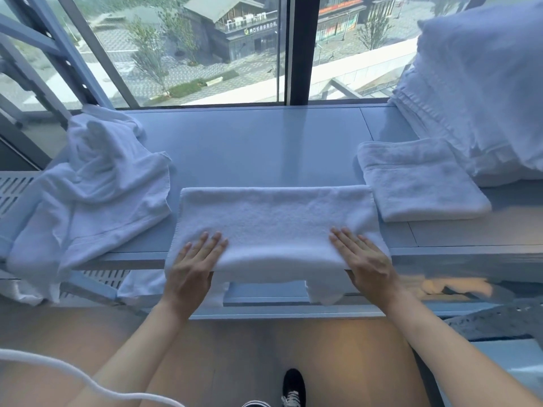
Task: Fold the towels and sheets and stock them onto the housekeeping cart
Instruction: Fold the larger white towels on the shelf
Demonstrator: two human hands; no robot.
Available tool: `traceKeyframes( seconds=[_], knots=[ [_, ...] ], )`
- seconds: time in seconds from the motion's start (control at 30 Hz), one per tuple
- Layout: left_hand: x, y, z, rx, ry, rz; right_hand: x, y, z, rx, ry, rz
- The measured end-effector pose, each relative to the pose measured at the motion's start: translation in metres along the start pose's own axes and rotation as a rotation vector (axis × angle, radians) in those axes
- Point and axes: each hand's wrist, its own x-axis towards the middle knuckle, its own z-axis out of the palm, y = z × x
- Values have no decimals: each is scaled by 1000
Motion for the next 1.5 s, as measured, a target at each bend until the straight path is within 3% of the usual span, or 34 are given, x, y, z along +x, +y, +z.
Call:
traceKeyframes(
  seconds=[0.13,0.3,0.5,0.8,1.1,1.5],
  knots=[
    [-12,2,-25,-4,38,-8,-10,-20,-20,-17,113,7],
    [-62,-7,-68,14,76,-23,-40,-56,-46,9,67,70],
    [-122,-14,-119,-24,168,-36,-70,-115,-70,-4,123,90],
    [-164,-12,-157,-109,155,-71,-111,-165,-104,-25,162,150],
    [-119,-10,-132,-170,152,-98,-97,-132,-105,-7,138,292],
    [22,-24,-75,-72,108,-140,14,-17,-73,-22,175,319]
  ],
)
